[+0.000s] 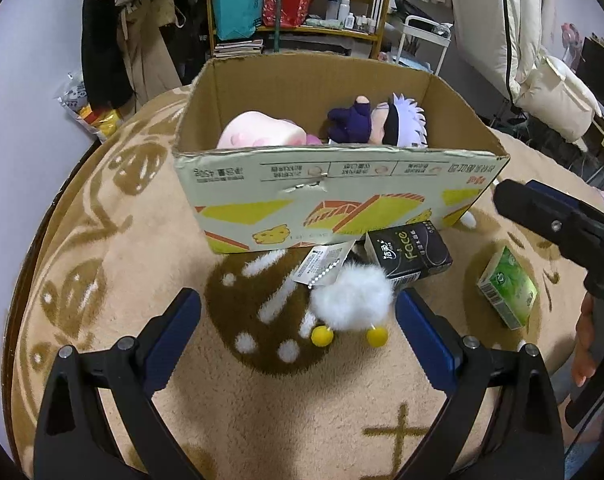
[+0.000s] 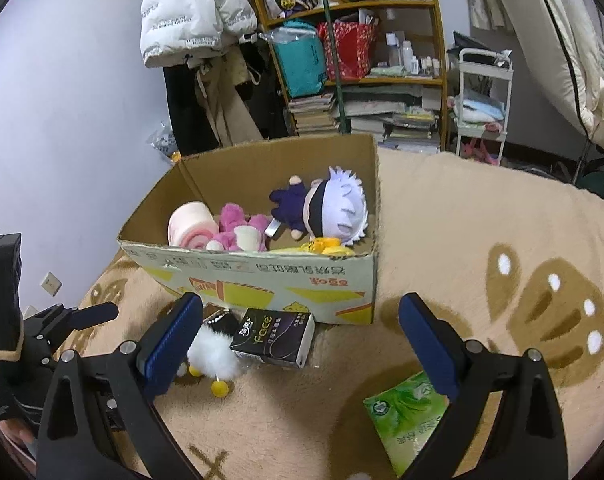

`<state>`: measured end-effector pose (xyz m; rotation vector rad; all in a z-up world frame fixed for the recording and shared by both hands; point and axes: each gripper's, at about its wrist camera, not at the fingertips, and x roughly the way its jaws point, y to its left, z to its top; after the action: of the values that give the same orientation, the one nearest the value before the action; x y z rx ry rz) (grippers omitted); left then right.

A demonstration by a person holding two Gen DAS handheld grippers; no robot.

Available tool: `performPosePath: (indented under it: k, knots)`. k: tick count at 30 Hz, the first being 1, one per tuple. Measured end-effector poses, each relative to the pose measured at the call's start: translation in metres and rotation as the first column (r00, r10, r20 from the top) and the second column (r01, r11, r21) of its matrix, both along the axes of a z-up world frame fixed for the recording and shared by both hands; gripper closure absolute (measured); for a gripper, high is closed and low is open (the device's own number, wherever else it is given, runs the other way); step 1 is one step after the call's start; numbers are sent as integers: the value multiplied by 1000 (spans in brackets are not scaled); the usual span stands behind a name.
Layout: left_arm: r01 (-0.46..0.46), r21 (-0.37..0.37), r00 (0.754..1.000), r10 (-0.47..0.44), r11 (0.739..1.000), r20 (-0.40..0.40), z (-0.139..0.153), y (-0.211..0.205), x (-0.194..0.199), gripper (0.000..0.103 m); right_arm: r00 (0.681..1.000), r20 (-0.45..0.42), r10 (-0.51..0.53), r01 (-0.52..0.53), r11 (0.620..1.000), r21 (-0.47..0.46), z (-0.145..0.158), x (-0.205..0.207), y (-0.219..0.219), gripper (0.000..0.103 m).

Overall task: Organize soft objects
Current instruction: 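Lower the left tool to the white fluffy plush while the right tool approaches the black tissue pack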

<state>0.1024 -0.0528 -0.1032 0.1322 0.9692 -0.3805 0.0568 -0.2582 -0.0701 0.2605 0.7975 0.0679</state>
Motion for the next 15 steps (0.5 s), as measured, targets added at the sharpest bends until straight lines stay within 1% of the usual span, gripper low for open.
performPosePath:
  k: [3, 6, 7, 9, 15]
  knots:
    - [16, -11, 1000, -16, 1000, -3, -4, -3, 2, 6, 1000, -25, 5, -5, 1000, 7, -7, 6, 3, 1]
    - [29, -69, 999, -31, 997, -32, -10, -3, 8, 6, 999, -32, 10, -9, 1000, 14, -13, 11, 8, 1]
    - [29, -74, 999, -32, 997, -35, -11, -3, 8, 6, 999, -34, 10, -10, 1000, 10, -15, 12, 10, 1]
    - [28, -70, 999, -31, 997, -38, -15, -4, 12, 6, 999, -37, 9, -9, 1000, 1, -18, 15, 13, 1]
    - [36, -58, 997, -40, 998, -60, -26, -9, 20, 6, 996, -77, 34, -32, 999, 31, -30, 24, 20, 1]
